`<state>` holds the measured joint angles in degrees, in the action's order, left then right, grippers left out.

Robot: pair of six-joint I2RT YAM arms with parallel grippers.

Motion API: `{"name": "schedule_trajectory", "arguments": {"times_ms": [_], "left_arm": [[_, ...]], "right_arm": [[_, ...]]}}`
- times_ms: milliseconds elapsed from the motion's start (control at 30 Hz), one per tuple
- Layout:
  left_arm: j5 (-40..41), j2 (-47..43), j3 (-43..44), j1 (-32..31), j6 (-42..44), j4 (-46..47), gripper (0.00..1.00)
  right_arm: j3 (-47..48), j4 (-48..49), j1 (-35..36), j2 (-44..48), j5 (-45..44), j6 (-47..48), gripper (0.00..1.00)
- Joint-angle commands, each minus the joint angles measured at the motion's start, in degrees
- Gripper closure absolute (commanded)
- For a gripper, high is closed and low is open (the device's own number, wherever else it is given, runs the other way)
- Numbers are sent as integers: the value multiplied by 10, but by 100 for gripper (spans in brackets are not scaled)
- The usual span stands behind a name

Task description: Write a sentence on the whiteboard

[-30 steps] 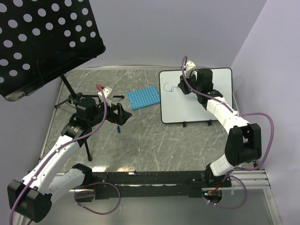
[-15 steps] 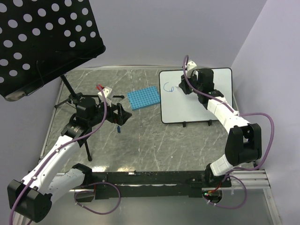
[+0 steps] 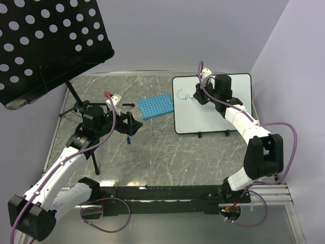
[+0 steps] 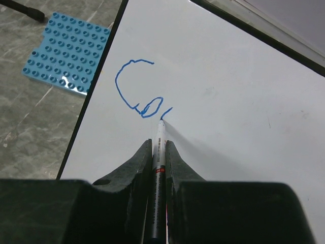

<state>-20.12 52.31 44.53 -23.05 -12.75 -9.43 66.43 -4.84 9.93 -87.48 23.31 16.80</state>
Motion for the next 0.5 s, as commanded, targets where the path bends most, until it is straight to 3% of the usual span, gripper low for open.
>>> {"name": "schedule_trajectory", "arguments": {"times_ms": [0, 467], "left_arm": [[-8, -13, 3, 2, 4, 9, 3], [-10, -11, 2, 2, 3, 10, 3]], "right_arm": [[23, -13, -16, 2, 17, 13, 100], [21, 12, -37, 10, 7, -11, 100]]}}
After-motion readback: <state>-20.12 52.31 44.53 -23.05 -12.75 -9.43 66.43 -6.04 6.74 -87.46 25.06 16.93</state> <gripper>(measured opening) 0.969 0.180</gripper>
